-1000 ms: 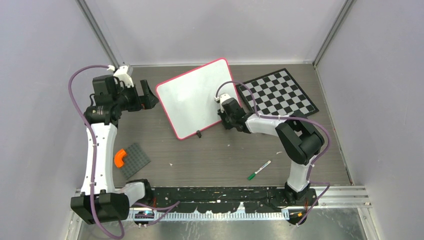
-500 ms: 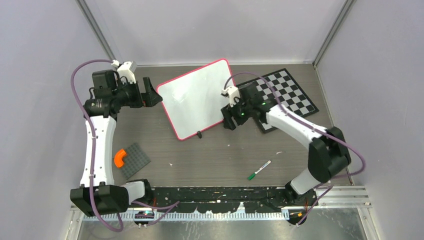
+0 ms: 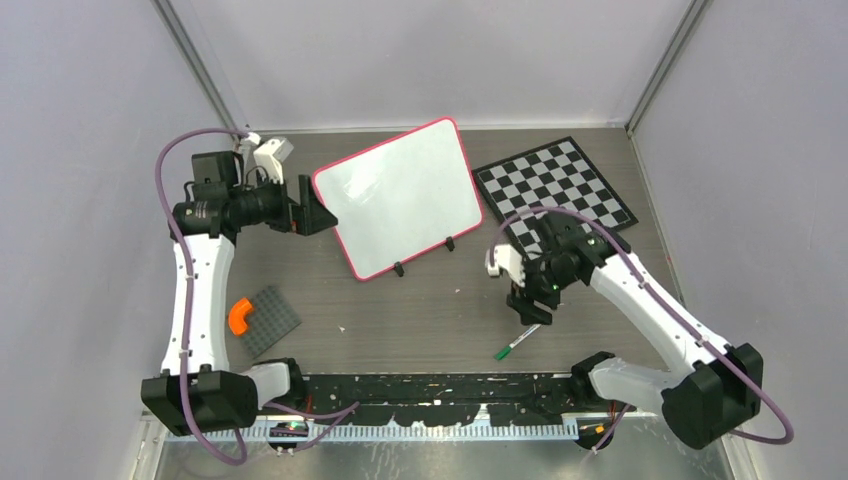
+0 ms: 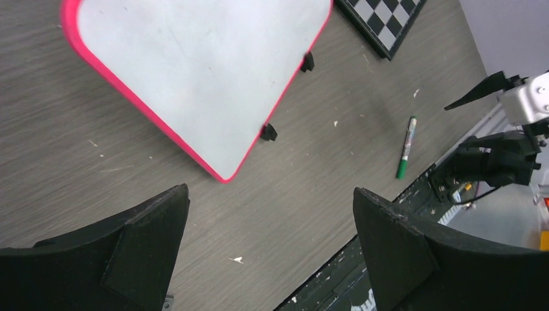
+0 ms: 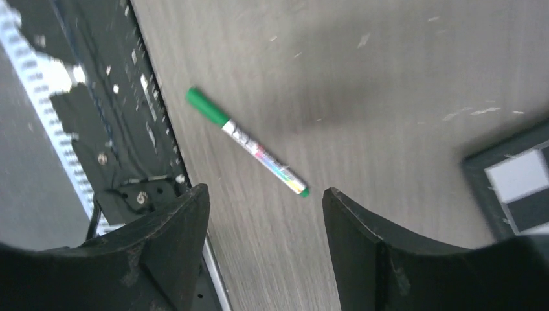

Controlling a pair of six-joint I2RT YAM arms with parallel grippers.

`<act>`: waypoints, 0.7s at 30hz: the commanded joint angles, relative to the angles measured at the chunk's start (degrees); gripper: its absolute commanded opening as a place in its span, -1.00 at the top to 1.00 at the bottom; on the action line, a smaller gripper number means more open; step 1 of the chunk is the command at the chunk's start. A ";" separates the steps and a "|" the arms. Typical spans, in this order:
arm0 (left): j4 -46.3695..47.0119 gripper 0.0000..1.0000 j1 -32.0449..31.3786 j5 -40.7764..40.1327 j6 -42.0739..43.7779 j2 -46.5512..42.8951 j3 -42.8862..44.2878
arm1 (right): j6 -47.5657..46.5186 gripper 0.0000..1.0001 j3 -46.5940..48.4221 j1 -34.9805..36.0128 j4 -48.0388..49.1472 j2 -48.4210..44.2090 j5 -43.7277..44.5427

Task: Write a sentence on the whiteboard
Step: Open the whiteboard marker at the center of the board.

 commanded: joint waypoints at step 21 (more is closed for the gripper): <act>-3.09 -0.99 -0.33 2.54 2.94 -5.39 -3.97 | -21.02 -0.03 -26.49 9.79 21.65 -4.36 9.79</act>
